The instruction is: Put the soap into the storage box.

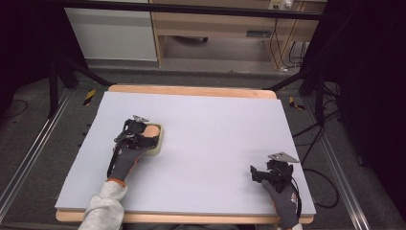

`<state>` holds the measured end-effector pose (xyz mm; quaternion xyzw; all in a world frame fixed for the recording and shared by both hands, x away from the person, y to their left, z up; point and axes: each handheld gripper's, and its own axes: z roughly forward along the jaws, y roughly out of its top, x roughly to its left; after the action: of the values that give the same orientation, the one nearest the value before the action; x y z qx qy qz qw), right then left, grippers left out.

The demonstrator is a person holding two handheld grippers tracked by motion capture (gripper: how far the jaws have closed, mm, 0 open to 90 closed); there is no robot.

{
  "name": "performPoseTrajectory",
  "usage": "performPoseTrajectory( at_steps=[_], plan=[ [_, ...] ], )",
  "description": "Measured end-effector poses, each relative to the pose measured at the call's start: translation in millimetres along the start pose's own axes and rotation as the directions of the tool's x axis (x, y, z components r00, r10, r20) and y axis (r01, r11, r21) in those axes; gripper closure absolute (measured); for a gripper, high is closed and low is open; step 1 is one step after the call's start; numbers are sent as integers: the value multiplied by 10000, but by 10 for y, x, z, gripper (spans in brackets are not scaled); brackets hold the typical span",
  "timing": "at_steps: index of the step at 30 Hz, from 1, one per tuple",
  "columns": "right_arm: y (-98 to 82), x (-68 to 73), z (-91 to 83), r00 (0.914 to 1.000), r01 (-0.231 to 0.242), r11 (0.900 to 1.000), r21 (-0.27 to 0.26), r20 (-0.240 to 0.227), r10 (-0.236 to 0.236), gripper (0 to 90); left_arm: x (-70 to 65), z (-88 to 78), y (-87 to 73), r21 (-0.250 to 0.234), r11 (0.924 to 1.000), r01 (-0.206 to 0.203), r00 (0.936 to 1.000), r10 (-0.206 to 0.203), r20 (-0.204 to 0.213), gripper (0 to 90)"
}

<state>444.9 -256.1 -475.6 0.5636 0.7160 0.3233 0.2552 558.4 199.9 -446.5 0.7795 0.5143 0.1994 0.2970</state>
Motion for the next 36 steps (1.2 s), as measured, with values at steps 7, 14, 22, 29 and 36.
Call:
performPoseTrajectory(
  at_steps=[7, 14, 22, 29, 36],
  plan=[
    [-1, 1, 0, 10000, 9, 10000, 12, 5, -9, 56, 4, 19, -9, -31, 10000, 39, 10000, -39, 20, 315],
    [-1, 3, 0, 10000, 8, 10000, 9, 33, -8, 55, 12, 20, -10, -18, 10000, 55, 9999, -55, 94, 311],
    [0, 5, -2, 10000, -6, 10000, 10, 31, 5, 55, 8, 19, -9, -2, 10000, 45, 10000, -45, 68, 309],
    [0, 5, -2, 10000, 37, 10000, 14, 39, -37, 55, 11, -39, 7, -148, 9999, 54, 9999, -52, 122, 264],
    [-1, 1, -8, 10000, 25, 10000, -7, 71, -25, 55, -14, -182, 22, -545, 9985, -32, 9998, 41, 172, 264]
  ],
)
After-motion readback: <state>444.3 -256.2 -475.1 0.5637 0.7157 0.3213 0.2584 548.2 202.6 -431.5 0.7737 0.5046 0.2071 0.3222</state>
